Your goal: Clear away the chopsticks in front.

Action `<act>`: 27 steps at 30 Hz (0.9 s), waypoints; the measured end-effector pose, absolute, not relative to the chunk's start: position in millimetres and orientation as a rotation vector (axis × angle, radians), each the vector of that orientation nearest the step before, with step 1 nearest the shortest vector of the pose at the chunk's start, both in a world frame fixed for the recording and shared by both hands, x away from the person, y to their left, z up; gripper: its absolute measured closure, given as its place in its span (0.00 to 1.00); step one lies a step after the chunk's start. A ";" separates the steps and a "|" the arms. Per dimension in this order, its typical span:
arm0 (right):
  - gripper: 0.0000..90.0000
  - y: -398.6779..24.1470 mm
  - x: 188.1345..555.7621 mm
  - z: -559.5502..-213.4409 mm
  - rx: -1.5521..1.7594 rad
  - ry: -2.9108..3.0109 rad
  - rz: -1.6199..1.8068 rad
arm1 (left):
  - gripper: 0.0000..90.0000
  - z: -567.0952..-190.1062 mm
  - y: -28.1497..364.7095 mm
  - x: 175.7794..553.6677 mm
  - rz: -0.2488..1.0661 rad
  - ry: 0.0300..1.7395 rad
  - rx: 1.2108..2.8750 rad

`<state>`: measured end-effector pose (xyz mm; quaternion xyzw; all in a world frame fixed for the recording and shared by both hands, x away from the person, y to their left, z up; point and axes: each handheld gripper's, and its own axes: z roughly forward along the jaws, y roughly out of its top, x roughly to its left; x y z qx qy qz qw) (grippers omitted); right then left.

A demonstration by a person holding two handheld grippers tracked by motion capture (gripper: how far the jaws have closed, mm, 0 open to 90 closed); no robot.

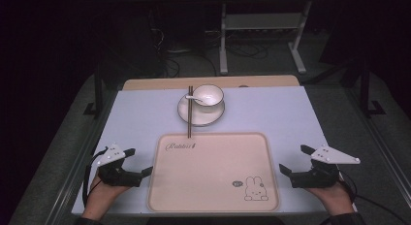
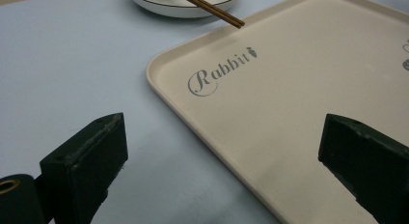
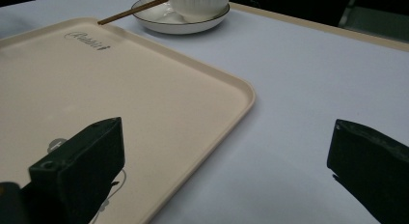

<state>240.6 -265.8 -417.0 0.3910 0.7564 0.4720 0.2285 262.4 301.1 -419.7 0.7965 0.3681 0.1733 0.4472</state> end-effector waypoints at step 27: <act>0.00 -263.7 243.6 -419.0 1.087 2.109 1.276 | 0.03 -396.8 269.8 312.2 0.390 0.931 2.042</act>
